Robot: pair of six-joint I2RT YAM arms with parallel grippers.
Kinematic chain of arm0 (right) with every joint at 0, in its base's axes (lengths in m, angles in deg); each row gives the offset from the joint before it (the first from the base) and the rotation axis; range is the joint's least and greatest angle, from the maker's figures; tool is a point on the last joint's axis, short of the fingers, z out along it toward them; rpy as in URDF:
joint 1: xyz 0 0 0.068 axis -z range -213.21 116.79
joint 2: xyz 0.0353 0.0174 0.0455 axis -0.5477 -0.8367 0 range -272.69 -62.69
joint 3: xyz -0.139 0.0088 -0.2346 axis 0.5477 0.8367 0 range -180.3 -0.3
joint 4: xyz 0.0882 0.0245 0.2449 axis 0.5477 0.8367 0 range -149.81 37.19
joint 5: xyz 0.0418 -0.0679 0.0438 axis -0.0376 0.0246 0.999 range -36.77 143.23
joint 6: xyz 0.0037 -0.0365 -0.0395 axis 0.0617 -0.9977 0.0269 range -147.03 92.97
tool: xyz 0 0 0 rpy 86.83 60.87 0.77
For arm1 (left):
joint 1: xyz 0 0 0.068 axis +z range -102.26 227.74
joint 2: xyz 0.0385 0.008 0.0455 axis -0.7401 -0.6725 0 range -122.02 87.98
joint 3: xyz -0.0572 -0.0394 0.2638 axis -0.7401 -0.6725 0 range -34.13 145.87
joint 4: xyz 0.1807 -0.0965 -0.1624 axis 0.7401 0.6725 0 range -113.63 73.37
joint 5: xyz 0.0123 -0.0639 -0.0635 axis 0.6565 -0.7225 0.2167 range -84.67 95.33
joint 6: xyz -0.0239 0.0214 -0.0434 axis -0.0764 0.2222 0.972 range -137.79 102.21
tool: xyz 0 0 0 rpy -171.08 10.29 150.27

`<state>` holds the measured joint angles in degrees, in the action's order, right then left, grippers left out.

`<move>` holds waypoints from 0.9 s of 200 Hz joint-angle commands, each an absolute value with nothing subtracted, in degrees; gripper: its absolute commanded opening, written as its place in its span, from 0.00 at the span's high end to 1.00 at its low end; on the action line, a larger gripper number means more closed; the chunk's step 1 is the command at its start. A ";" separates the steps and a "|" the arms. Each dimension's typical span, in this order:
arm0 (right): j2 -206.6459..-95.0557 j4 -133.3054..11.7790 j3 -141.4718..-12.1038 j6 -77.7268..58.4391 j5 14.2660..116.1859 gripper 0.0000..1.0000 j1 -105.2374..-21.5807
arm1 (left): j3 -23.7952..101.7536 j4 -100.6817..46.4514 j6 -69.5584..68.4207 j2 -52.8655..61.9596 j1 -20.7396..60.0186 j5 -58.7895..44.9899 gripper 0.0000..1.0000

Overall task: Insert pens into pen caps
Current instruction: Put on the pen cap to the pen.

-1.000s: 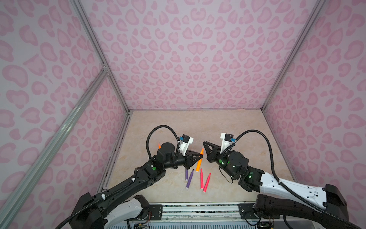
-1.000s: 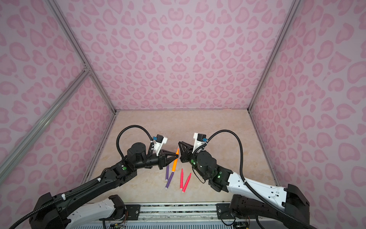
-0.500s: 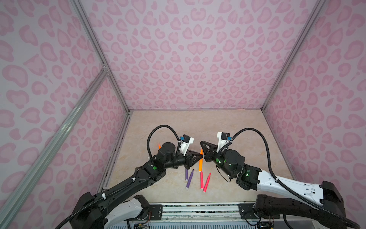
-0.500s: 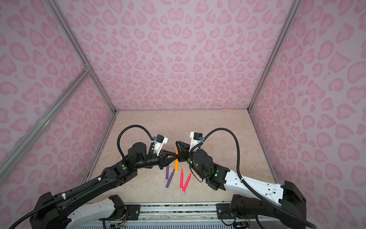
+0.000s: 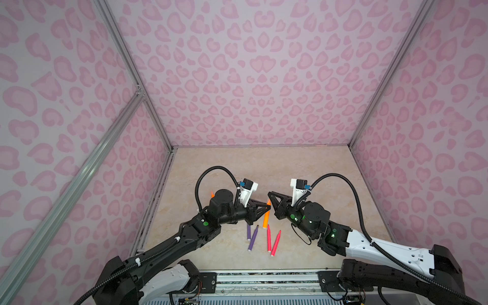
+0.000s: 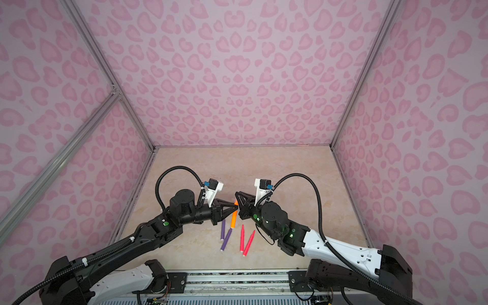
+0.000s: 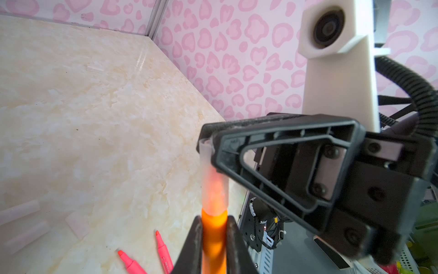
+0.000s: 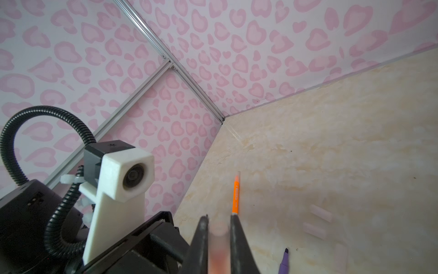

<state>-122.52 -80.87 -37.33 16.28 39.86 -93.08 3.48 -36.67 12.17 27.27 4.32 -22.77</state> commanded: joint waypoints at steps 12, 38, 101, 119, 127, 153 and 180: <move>-122.46 -81.37 -36.69 15.82 44.75 1.00 -92.09 | 3.38 -39.45 11.83 27.95 4.74 -23.24 0.97; -120.94 -82.09 -34.54 17.17 45.89 1.00 -91.39 | 3.02 -40.25 12.59 27.79 5.33 -23.79 0.97; -120.30 -88.39 -29.92 20.65 48.70 1.00 -91.97 | 2.70 -42.26 14.81 26.54 7.05 -26.05 0.97; -121.57 -89.48 -29.63 21.21 47.97 1.00 -92.60 | 2.55 -42.30 14.86 26.80 7.11 -26.11 0.97; -121.90 -89.68 -29.37 21.44 47.21 1.00 -92.97 | 2.54 -42.33 14.82 26.89 7.13 -26.10 0.97; -122.28 -89.14 -29.42 20.88 43.75 1.00 -95.68 | 2.41 -42.48 15.29 26.74 7.58 -26.30 0.97; -120.26 -87.94 -28.04 21.90 41.25 1.00 -97.31 | 2.48 -42.66 15.78 26.47 8.01 -26.95 0.97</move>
<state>-121.65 -90.93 -29.66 20.63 39.34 -95.66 2.34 -36.10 14.48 26.61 7.29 -31.16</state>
